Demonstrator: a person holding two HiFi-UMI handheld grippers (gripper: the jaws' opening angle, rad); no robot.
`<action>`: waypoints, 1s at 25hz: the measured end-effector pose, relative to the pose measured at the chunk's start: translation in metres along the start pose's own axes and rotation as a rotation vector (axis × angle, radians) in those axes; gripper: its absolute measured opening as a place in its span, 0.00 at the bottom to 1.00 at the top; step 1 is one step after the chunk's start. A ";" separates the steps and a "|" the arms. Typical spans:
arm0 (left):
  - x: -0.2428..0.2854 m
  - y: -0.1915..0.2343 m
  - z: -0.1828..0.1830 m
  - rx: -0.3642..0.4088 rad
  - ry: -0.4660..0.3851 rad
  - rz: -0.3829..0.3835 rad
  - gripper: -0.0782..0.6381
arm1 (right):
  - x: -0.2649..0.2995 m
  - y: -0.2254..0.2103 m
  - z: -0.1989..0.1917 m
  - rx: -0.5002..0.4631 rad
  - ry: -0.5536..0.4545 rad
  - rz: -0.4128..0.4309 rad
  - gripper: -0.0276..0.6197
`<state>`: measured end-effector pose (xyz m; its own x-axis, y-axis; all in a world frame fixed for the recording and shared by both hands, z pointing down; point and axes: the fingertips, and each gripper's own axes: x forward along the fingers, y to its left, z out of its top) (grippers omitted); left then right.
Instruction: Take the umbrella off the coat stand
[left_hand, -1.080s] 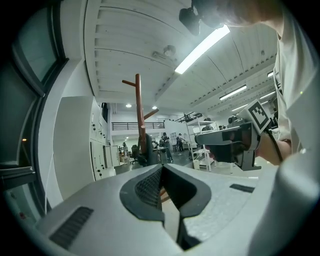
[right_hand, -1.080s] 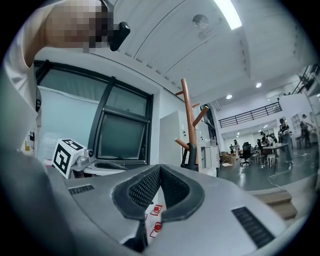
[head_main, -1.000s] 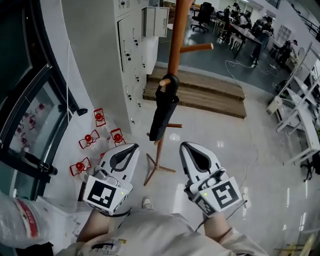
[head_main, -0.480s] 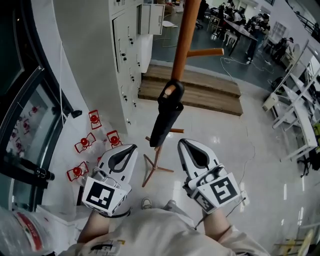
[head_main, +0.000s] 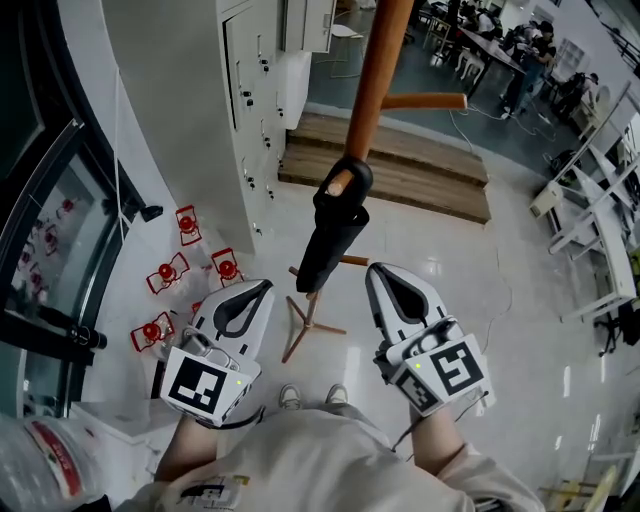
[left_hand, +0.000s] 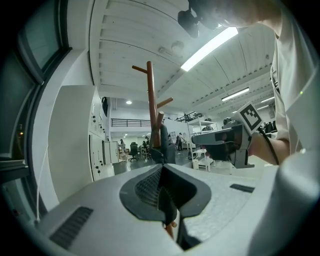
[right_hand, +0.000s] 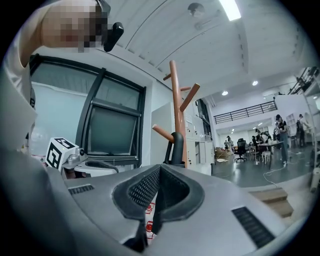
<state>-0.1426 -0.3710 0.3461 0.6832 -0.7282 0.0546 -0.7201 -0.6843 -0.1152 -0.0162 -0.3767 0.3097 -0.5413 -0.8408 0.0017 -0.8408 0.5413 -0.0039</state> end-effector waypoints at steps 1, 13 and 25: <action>0.003 -0.001 0.001 0.000 -0.004 0.002 0.12 | 0.001 -0.003 0.001 0.004 -0.004 0.007 0.05; 0.033 -0.003 0.015 0.020 -0.024 0.004 0.22 | 0.022 -0.022 0.034 -0.017 -0.083 0.106 0.06; 0.063 -0.017 0.021 0.024 -0.058 -0.095 0.45 | 0.046 -0.038 0.058 -0.010 -0.097 0.193 0.25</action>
<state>-0.0843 -0.4043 0.3306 0.7546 -0.6561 0.0089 -0.6491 -0.7484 -0.1364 -0.0095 -0.4361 0.2517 -0.6900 -0.7176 -0.0948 -0.7217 0.6920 0.0149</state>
